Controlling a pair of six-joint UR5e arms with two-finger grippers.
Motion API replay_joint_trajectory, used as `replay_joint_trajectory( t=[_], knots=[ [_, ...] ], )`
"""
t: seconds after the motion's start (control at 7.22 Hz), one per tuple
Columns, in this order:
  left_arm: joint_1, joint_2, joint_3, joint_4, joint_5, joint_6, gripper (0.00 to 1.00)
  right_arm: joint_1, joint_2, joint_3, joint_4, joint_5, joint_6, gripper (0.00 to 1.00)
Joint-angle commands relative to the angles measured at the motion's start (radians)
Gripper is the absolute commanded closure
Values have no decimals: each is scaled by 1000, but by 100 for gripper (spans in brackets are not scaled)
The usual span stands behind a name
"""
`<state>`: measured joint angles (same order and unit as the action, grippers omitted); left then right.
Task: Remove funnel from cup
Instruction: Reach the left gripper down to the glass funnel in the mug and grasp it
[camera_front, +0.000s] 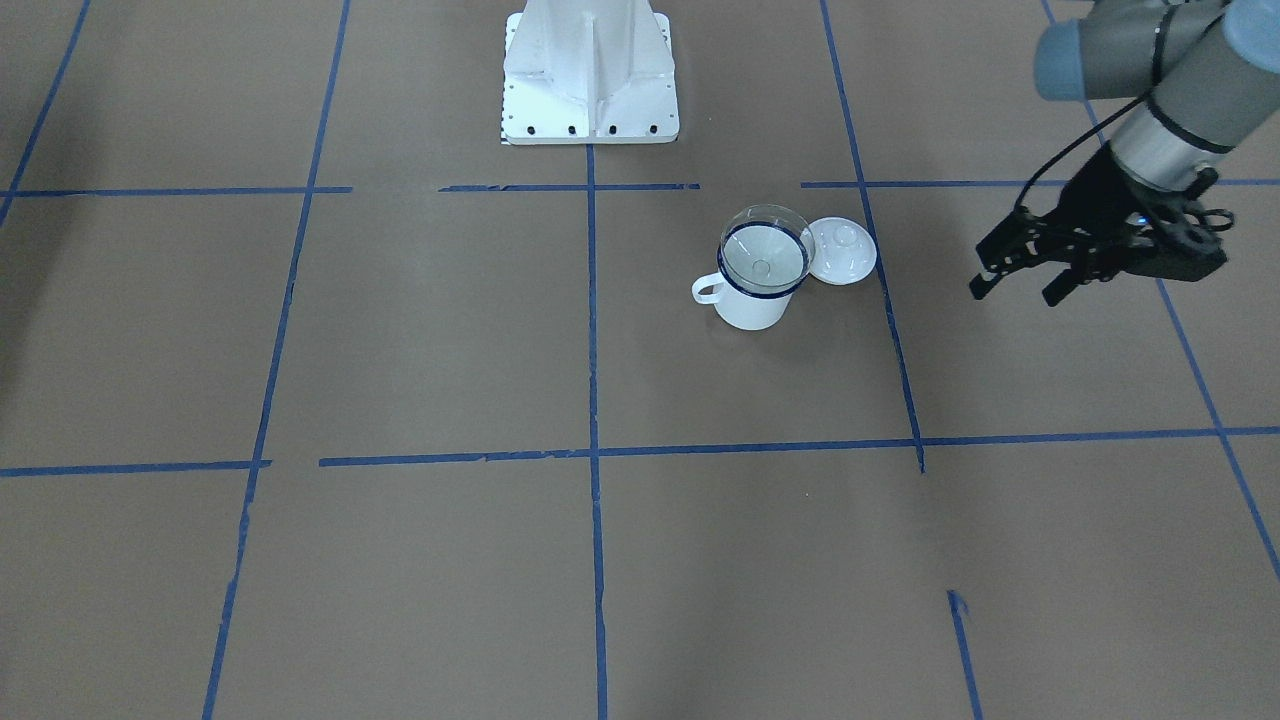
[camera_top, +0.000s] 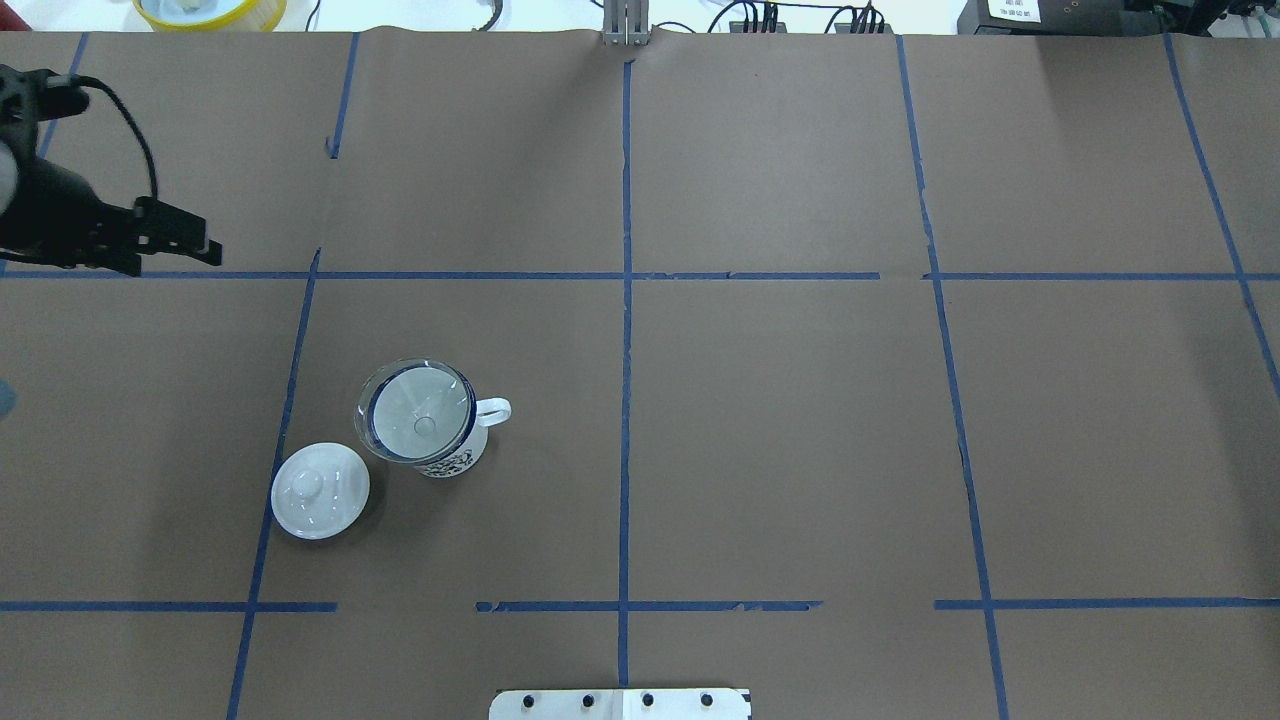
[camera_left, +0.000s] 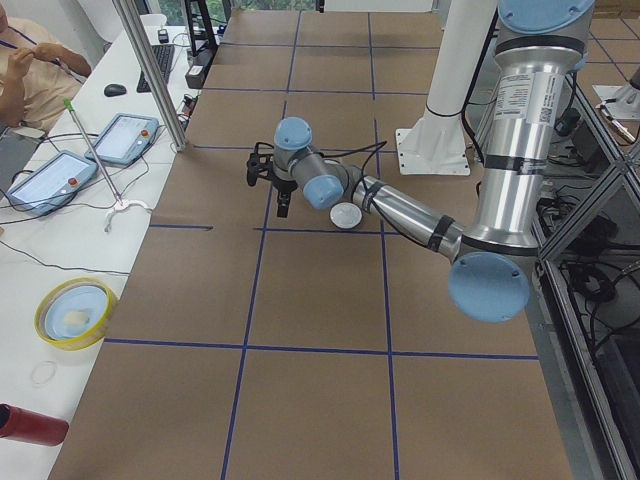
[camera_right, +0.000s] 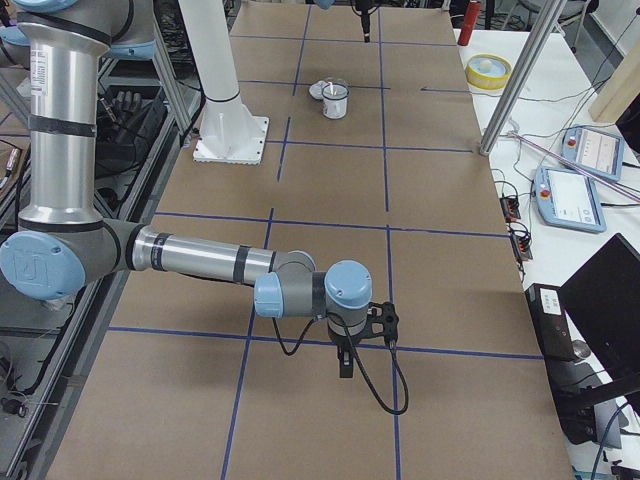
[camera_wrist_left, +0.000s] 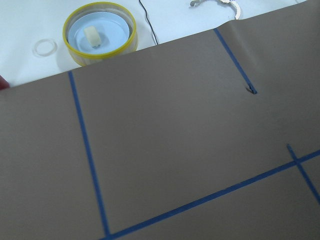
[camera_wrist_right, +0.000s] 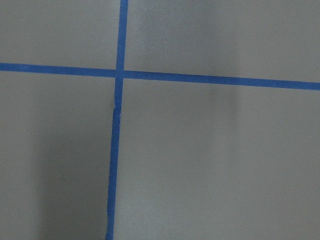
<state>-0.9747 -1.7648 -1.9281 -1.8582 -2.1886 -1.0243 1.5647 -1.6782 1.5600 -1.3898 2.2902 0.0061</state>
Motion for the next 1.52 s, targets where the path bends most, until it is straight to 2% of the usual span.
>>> replay_joint_trajectory(
  t=[0.0,0.14,0.42,0.69,0.83,0.97,1.11,1.25,1.38],
  knots=[
    [164,-321,-22,459,82,-143,0,0,0,0,0,0,0,0],
    [227,-393,-16,526,130,-216,0,0,0,0,0,0,0,0],
    [342,-415,15,524,215,-289,0,0,0,2,0,0,0,0],
    [422,-427,81,521,263,-293,0,0,0,0,0,0,0,0],
    [425,-441,104,521,263,-292,5,0,0,0,0,0,0,0],
    [427,-446,106,521,265,-292,31,0,0,0,0,0,0,0],
    [429,-444,103,521,267,-292,75,0,0,2,0,0,0,0],
    [427,-437,86,527,267,-290,100,0,0,0,0,0,0,0],
    [427,-436,84,530,267,-290,100,0,0,0,0,0,0,0]
  ],
)
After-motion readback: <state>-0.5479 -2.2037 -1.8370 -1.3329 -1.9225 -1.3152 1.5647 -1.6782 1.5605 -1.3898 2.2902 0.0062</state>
